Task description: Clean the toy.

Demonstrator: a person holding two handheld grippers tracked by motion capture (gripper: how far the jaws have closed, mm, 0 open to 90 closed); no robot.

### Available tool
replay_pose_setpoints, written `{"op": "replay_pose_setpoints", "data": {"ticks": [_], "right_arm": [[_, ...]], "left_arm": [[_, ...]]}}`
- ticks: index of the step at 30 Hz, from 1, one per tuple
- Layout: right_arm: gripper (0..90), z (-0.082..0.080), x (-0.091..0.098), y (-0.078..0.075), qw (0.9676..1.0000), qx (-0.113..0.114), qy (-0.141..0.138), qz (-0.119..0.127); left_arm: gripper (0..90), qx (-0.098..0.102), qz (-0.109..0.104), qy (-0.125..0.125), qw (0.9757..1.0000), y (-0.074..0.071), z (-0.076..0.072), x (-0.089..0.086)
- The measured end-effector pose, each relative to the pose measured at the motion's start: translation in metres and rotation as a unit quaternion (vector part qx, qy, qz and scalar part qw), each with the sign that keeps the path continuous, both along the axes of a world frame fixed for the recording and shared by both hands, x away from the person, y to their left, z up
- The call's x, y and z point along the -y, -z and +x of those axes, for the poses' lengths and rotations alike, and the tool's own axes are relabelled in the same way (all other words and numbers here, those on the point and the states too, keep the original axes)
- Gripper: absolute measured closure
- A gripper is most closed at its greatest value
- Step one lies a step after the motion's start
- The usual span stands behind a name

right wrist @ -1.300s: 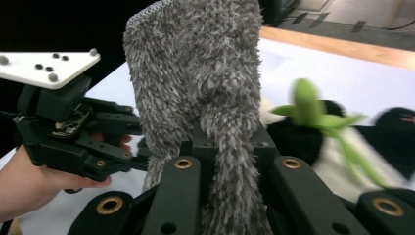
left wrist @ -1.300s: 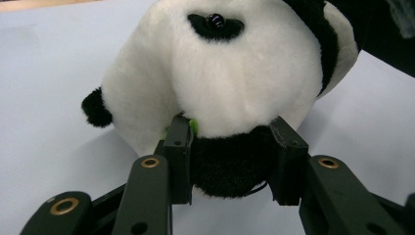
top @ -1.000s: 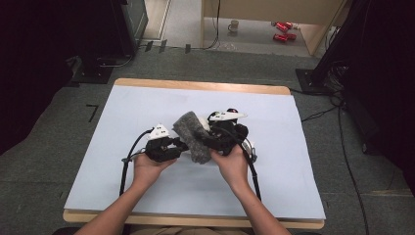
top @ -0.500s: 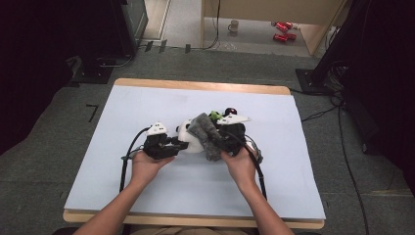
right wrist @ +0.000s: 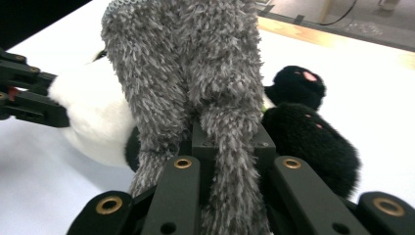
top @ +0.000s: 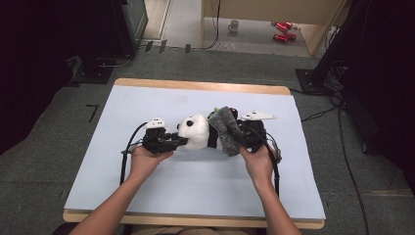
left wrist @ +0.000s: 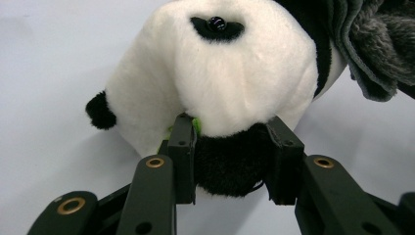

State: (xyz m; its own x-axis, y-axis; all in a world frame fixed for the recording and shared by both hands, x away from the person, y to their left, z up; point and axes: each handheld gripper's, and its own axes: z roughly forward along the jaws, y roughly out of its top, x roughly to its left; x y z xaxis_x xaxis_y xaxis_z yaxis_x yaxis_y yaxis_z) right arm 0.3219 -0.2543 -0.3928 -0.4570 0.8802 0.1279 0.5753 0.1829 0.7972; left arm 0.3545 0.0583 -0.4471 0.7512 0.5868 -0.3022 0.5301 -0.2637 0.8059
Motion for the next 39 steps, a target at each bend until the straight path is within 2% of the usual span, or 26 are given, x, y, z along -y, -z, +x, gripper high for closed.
{"op": "replay_pose_setpoints", "data": {"ticks": [3,4,9,12,18,23,25,26,28,32,34,36,38,39], "right_arm": [[80.0,-0.001,0.006,-0.002,0.9998,0.009,0.010,-0.011],[80.0,-0.002,0.012,-0.004,0.9998,0.009,0.019,-0.003],[79.9,-0.003,0.019,-0.006,0.9996,0.010,0.027,-0.001],[79.9,-0.004,0.020,-0.009,0.9991,0.019,0.034,-0.016],[79.7,-0.006,0.032,-0.016,0.9985,0.023,0.049,0.003],[79.8,-0.014,0.035,-0.032,0.9974,0.042,0.057,0.009],[79.8,-0.018,0.033,-0.038,0.9978,0.044,0.048,0.014],[79.8,-0.021,0.029,-0.041,0.9982,0.041,0.035,0.027],[79.8,-0.022,0.027,-0.043,0.9983,0.043,0.028,0.029],[79.7,-0.029,0.015,-0.048,0.9982,0.036,0.000,0.049],[79.6,-0.035,0.006,-0.047,0.9981,0.022,-0.021,0.053],[79.6,-0.036,0.004,-0.046,0.9981,0.017,-0.027,0.054],[79.6,-0.044,-0.003,-0.035,0.9978,-0.002,-0.047,0.047],[79.6,-0.044,-0.003,-0.035,0.9978,-0.002,-0.047,0.047]], "left_arm": [[63.2,-0.004,-0.004,0.000,1.0000,0.000,0.002,0.000],[63.2,-0.004,-0.004,0.001,1.0000,0.000,0.002,-0.001],[63.1,0.000,-0.006,0.001,1.0000,-0.001,0.002,0.000],[63.2,0.001,-0.005,0.001,1.0000,-0.001,0.001,0.000],[63.1,-0.003,-0.008,0.004,1.0000,-0.001,0.002,-0.002],[63.7,-0.005,-0.007,0.005,1.0000,-0.001,0.002,-0.004],[64.0,-0.006,-0.007,0.004,1.0000,-0.001,0.002,-0.004],[64.2,-0.005,-0.004,0.008,0.9999,-0.002,0.001,-0.005],[64.4,-0.003,-0.005,0.010,0.9999,-0.003,0.000,-0.005],[64.8,-0.002,0.002,0.022,0.9998,-0.007,-0.004,-0.010],[64.9,-0.009,0.002,0.029,0.9995,-0.009,-0.005,-0.016],[64.9,-0.013,0.005,0.036,0.9992,-0.012,-0.007,-0.023],[64.9,-0.019,0.004,0.038,0.9991,-0.014,-0.009,-0.030],[64.9,-0.021,0.004,0.040,0.9990,-0.014,-0.010,-0.032]]}}
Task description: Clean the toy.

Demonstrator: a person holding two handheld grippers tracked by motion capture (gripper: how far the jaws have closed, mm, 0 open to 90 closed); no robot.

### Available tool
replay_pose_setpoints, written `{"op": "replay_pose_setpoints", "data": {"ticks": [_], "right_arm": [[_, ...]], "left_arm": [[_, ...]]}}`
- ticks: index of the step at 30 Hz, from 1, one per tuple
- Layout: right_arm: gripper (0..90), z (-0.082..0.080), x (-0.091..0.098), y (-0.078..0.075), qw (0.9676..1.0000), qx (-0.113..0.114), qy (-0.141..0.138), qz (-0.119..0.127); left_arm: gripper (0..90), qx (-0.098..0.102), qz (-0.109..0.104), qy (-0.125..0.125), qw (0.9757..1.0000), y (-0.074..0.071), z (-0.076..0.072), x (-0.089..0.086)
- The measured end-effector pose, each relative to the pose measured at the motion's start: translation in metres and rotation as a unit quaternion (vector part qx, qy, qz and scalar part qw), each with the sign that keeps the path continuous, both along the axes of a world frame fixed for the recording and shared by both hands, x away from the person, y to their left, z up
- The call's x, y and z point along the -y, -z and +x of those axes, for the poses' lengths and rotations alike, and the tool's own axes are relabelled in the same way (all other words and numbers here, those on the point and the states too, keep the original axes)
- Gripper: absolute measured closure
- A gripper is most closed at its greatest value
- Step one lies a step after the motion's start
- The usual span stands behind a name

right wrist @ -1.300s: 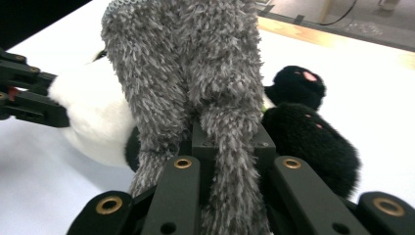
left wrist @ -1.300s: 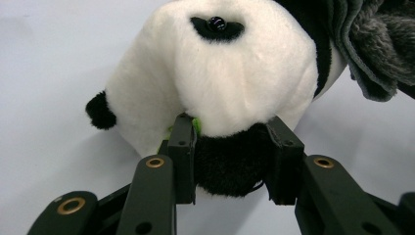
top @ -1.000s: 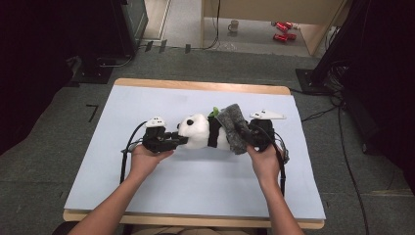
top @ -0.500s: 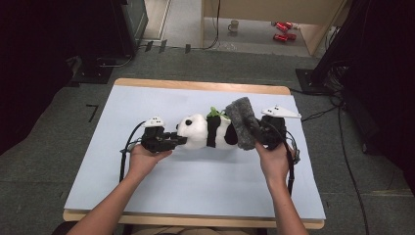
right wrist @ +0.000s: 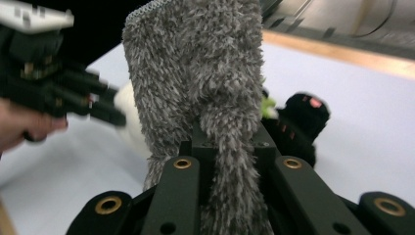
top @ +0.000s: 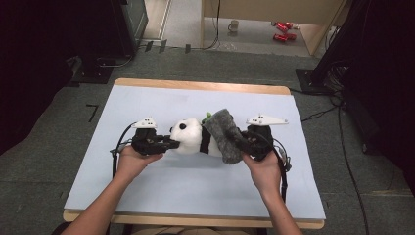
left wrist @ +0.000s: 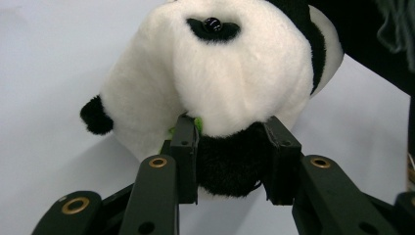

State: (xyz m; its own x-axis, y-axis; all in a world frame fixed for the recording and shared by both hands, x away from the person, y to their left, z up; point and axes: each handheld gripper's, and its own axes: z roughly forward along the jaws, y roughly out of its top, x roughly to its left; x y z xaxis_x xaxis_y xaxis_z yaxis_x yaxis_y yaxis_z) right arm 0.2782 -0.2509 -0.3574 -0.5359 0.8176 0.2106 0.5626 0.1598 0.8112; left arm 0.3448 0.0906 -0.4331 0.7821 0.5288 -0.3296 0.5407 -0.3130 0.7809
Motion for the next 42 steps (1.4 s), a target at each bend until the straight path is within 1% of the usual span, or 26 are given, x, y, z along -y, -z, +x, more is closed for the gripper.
{"op": "replay_pose_setpoints", "data": {"ticks": [1,2,3,5,7,10,11,12,13,14,15,16,17,18,21,23,25,26,28,31,33,35,38,40,41,42], "right_arm": [[79.6,-0.002,-0.003,0.009,0.9999,-0.011,-0.007,-0.011],[79.6,-0.002,-0.003,0.009,0.9999,-0.011,-0.007,-0.011],[79.6,-0.002,-0.004,0.013,0.9997,-0.015,-0.010,-0.014],[79.6,0.002,-0.007,0.022,0.9993,-0.023,-0.009,-0.029],[79.6,0.006,-0.009,0.028,0.9993,-0.019,-0.007,-0.031],[79.6,0.012,-0.010,0.030,0.9992,-0.002,-0.003,-0.040],[79.6,0.015,-0.011,0.030,0.9989,0.005,0.003,-0.047],[79.6,0.015,-0.011,0.030,0.9989,0.005,0.003,-0.047],[79.7,0.017,-0.010,0.030,0.9989,0.007,0.005,-0.047],[79.7,0.019,-0.010,0.031,0.9991,0.006,0.008,-0.042],[79.6,0.021,-0.009,0.031,0.9990,0.008,0.008,-0.042],[79.6,0.023,-0.008,0.030,0.9991,0.008,0.011,-0.041],[79.6,0.027,-0.007,0.030,0.9991,0.009,0.012,-0.039],[79.6,0.027,-0.007,0.030,0.9991,0.009,0.012,-0.039],[79.6,0.032,-0.005,0.029,0.9992,0.008,0.016,-0.035],[79.6,0.037,-0.003,0.028,0.9993,0.008,0.018,-0.032],[79.6,0.040,-0.002,0.028,0.9995,0.007,0.019,-0.025],[79.6,0.042,-0.001,0.028,0.9996,0.005,0.019,-0.020],[79.6,0.045,0.001,0.028,0.9997,0.003,0.019,-0.017],[79.5,0.050,0.002,0.027,0.9997,0.001,0.021,-0.015],[79.5,0.055,0.003,0.026,0.9997,-0.001,0.023,-0.011],[79.5,0.058,0.003,0.025,0.9997,-0.003,0.024,-0.007],[79.4,0.059,0.001,0.025,0.9997,-0.001,0.023,-0.009],[79.3,0.060,0.000,0.025,0.9997,0.000,0.024,-0.011],[79.2,0.061,0.001,0.026,0.9996,-0.002,0.027,-0.008],[79.2,0.061,0.001,0.026,0.9996,-0.002,0.027,-0.008]], "left_arm": [[64.7,0.002,0.001,0.000,1.0000,0.000,-0.001,-0.003],[64.7,0.002,0.002,0.002,1.0000,0.001,-0.001,-0.004],[64.7,0.001,0.002,-0.001,1.0000,0.002,-0.001,-0.005],[64.1,0.004,-0.005,-0.005,1.0000,0.004,-0.001,-0.005],[60.7,0.016,-0.007,-0.005,0.9998,0.007,-0.001,-0.006],[50.2,0.031,-0.017,-0.008,0.9993,0.008,-0.001,-0.009],[46.0,0.050,-0.021,-0.003,0.9985,0.009,-0.001,-0.011],[44.9,0.050,-0.021,-0.003,0.9985,0.009,-0.001,-0.011],[44.9,0.067,-0.017,-0.001,0.9976,0.008,-0.002,-0.011],[43.4,0.078,-0.013,0.003,0.9969,0.008,-0.003,-0.011],[41.6,0.093,-0.008,0.009,0.9956,0.009,-0.004,-0.012],[39.9,0.100,-0.005,0.011,0.9949,0.010,-0.004,-0.012],[37.9,0.099,-0.004,0.013,0.9950,0.011,-0.004,-0.013],[37.9,0.096,-0.005,0.015,0.9953,0.012,-0.003,-0.013],[35.1,0.088,0.002,0.018,0.9960,0.016,0.000,-0.014],[34.5,0.085,0.013,0.018,0.9961,0.020,0.003,-0.014],[34.4,0.091,0.018,0.022,0.9954,0.025,0.006,-0.013],[33.6,0.092,0.017,0.023,0.9954,0.026,0.007,-0.013],[33.4,0.098,0.004,0.024,0.9949,0.029,0.010,-0.013],[31.3,0.112,-0.012,0.025,0.9933,0.032,0.014,-0.012],[29.7,0.122,-0.013,0.027,0.9921,0.034,0.015,-0.009],[28.7,0.120,-0.008,0.023,0.9925,0.037,0.016,-0.005],[28.0,0.117,-0.007,0.010,0.9931,0.037,0.019,-0.002],[28.1,0.106,-0.017,0.003,0.9943,0.037,0.024,-0.001],[27.9,0.104,-0.024,-0.001,0.9943,0.036,0.026,0.000],[27.9,0.104,-0.024,-0.001,0.9943,0.036,0.026,0.000]]}}
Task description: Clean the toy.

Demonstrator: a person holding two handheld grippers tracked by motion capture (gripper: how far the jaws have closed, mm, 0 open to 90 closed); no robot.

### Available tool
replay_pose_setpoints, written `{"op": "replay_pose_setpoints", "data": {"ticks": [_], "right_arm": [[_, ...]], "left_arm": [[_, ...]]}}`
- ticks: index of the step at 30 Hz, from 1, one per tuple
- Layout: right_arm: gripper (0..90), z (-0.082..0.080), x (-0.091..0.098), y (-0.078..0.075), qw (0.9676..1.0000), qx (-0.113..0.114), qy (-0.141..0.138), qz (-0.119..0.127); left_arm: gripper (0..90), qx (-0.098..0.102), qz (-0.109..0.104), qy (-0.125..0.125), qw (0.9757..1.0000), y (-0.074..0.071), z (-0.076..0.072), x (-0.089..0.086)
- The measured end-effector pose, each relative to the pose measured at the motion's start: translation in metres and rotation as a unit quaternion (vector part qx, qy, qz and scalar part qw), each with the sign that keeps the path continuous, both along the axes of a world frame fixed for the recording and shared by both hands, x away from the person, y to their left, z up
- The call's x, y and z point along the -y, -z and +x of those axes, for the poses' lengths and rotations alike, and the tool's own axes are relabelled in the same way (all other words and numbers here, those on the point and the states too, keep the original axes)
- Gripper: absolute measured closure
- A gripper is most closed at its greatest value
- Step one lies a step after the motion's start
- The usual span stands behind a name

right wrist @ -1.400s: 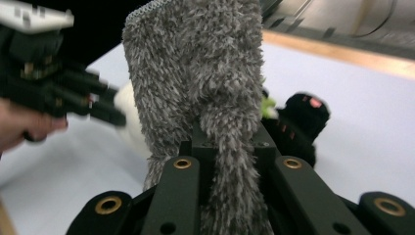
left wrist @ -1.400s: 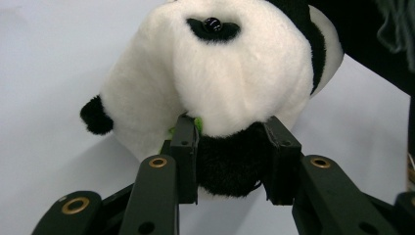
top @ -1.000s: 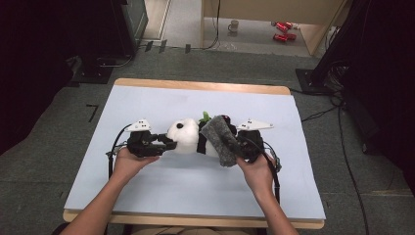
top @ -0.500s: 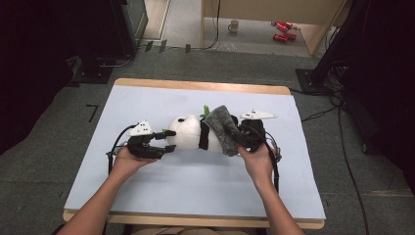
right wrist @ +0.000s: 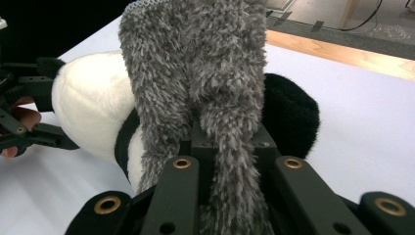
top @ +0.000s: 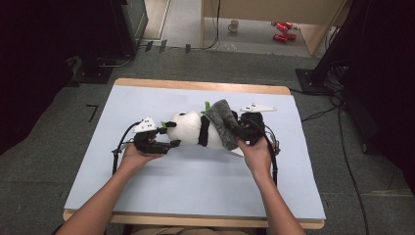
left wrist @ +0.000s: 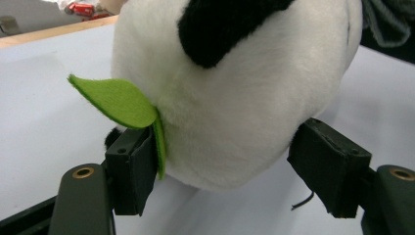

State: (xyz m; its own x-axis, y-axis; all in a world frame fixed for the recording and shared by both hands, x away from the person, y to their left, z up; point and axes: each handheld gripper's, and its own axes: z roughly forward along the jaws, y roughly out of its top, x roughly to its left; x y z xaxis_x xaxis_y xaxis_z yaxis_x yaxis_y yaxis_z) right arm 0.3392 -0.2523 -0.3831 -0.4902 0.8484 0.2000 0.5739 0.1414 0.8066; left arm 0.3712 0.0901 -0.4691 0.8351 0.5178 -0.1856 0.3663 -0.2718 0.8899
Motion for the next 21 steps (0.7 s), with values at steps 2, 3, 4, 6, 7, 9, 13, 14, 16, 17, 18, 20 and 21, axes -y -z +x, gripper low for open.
{"op": "replay_pose_setpoints", "data": {"ticks": [2,3,4,6,7,9,13,14,16,17,18,20,21], "right_arm": [[79.2,0.001,0.002,0.001,1.0000,0.001,0.003,0.002],[79.1,0.002,0.003,0.001,1.0000,-0.001,0.005,0.004],[79.0,0.002,0.003,0.001,0.9999,-0.002,0.008,0.007],[78.8,0.003,0.003,0.001,0.9999,-0.001,0.011,0.008],[78.8,0.003,0.003,0.001,0.9999,0.000,0.011,0.008],[78.8,0.002,0.003,0.001,0.9998,-0.001,0.013,0.012],[79.3,0.000,0.003,-0.004,0.9995,0.004,0.018,0.025],[79.3,-0.001,0.004,-0.006,0.9994,0.007,0.019,0.028],[79.3,-0.004,0.004,-0.012,0.9992,0.009,0.017,0.036],[79.3,-0.006,0.004,-0.017,0.9989,0.012,0.013,0.044],[79.3,-0.008,0.003,-0.022,0.9987,0.014,0.010,0.048],[79.3,-0.012,-0.002,-0.029,0.9984,0.022,0.000,0.052],[79.3,-0.015,-0.006,-0.034,0.9982,0.024,-0.006,0.055]], "left_arm": [[27.9,0.007,-0.006,-0.005,0.9999,0.000,0.003,0.002],[28.0,0.009,-0.009,-0.008,0.9999,0.001,0.003,0.004],[30.1,0.009,-0.013,-0.009,0.9998,0.002,0.004,0.004],[36.7,0.010,-0.013,-0.011,0.9998,0.002,0.004,0.005],[40.4,0.007,-0.010,-0.012,0.9998,0.002,0.003,0.006],[48.4,0.003,-0.003,-0.018,0.9998,-0.001,0.002,0.006],[61.5,-0.036,-0.026,-0.015,0.9989,-0.005,0.002,0.004],[63.1,-0.045,-0.030,-0.015,0.9984,-0.006,0.002,0.003],[65.5,-0.057,-0.034,-0.008,0.9977,-0.010,0.001,0.002],[66.4,-0.061,-0.031,-0.009,0.9976,-0.012,0.000,0.003],[67.1,-0.066,-0.030,-0.006,0.9974,-0.013,0.000,0.003],[68.4,-0.078,-0.028,-0.003,0.9965,-0.016,-0.002,0.003],[69.1,-0.084,-0.028,-0.001,0.9960,-0.017,-0.003,0.003]]}}
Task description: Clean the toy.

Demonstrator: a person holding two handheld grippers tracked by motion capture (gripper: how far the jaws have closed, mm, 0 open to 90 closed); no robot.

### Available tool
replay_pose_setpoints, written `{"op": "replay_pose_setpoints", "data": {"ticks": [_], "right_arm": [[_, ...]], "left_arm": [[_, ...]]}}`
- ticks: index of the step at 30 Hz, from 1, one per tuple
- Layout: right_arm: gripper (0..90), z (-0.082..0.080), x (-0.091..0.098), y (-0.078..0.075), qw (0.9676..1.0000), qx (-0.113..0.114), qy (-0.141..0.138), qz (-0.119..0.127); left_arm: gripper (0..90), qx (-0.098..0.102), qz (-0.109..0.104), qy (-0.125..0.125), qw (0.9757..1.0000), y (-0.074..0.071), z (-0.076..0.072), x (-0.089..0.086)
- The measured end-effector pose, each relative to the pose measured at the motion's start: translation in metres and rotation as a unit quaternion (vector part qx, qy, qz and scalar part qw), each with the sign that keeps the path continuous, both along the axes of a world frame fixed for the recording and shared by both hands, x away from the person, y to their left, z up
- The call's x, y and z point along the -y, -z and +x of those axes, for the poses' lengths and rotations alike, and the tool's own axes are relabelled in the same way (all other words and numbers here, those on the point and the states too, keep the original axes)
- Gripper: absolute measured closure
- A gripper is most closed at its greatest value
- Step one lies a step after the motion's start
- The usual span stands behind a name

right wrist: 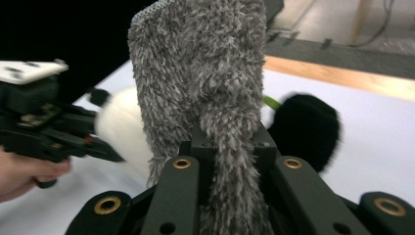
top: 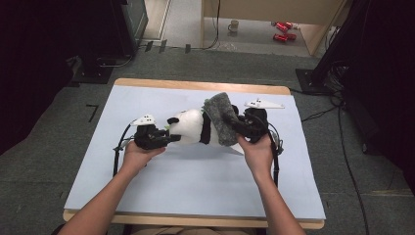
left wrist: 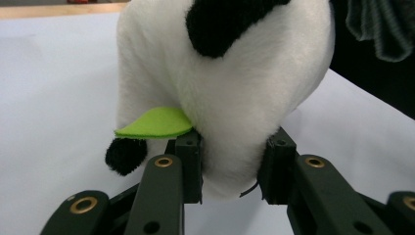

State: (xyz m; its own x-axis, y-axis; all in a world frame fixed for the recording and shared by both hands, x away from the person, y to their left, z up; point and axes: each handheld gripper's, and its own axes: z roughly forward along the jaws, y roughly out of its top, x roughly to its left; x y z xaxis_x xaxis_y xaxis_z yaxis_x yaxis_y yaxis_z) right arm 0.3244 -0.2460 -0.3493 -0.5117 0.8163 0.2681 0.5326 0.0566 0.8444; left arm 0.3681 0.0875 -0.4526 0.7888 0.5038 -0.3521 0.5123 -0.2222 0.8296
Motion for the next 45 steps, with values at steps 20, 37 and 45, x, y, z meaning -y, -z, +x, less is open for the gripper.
{"op": "replay_pose_setpoints", "data": {"ticks": [20,37,45], "right_arm": [[78.8,-0.011,-0.081,0.023,0.9954,-0.025,-0.090,0.021],[78.0,-0.001,-0.058,0.044,0.9978,-0.028,-0.050,-0.032],[77.7,0.002,-0.043,0.039,0.9983,-0.019,-0.031,-0.046]], "left_arm": [[67.6,0.000,0.023,-0.043,0.9988,-0.018,-0.041,0.010],[65.4,-0.027,0.027,-0.060,0.9975,-0.007,-0.025,0.006],[65.4,-0.034,0.022,-0.057,0.9976,-0.005,-0.022,0.005]]}}
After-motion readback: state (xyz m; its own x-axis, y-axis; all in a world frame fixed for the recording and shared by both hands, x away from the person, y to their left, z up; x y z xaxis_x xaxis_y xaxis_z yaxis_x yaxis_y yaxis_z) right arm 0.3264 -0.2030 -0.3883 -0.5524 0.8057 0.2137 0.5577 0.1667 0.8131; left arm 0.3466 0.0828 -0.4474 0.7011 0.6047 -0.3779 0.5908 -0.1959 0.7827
